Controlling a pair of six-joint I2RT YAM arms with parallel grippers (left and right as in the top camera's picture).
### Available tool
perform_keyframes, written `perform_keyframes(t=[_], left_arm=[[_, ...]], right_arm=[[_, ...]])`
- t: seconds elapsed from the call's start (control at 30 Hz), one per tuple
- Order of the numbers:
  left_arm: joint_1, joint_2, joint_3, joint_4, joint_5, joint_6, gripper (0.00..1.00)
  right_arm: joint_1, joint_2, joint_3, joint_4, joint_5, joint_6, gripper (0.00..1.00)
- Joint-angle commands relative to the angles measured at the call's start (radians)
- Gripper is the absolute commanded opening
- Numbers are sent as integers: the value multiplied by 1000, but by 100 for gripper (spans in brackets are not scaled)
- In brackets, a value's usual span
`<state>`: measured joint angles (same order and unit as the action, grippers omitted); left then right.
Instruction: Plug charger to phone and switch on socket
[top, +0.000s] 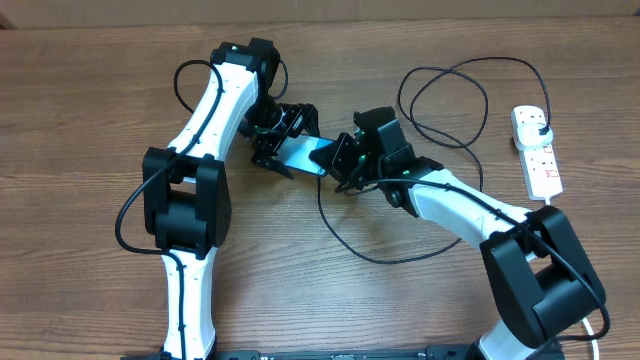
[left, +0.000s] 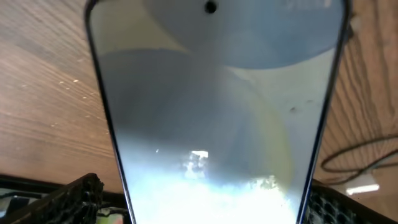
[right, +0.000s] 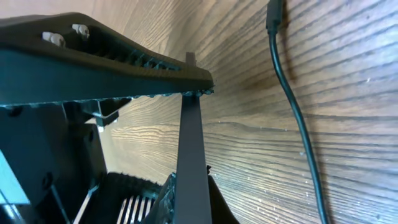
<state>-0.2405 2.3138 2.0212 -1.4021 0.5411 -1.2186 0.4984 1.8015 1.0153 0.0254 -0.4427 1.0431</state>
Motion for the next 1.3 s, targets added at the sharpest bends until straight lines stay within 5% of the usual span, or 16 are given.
perform_keyframes(t=[0.0,0.2,0.67,1.03,1.27], left_arm=[[26,5,20,8,47,188,99],[63,5,20,32,168,442,100],[114,5,20,294,635,616,100],[112,5,20,476,871,620,99],[108,5,20,525,892,571,100]], right_arm=[[-39,-98,26,-18,-21,-31,4],[-81,-156,26,-84,-22,-57,4],[-153,-204,26,-142,-22,-84,4],[-231,-320,26,-53,59,-72,4],[-232,-353,26,33,192,66,4]])
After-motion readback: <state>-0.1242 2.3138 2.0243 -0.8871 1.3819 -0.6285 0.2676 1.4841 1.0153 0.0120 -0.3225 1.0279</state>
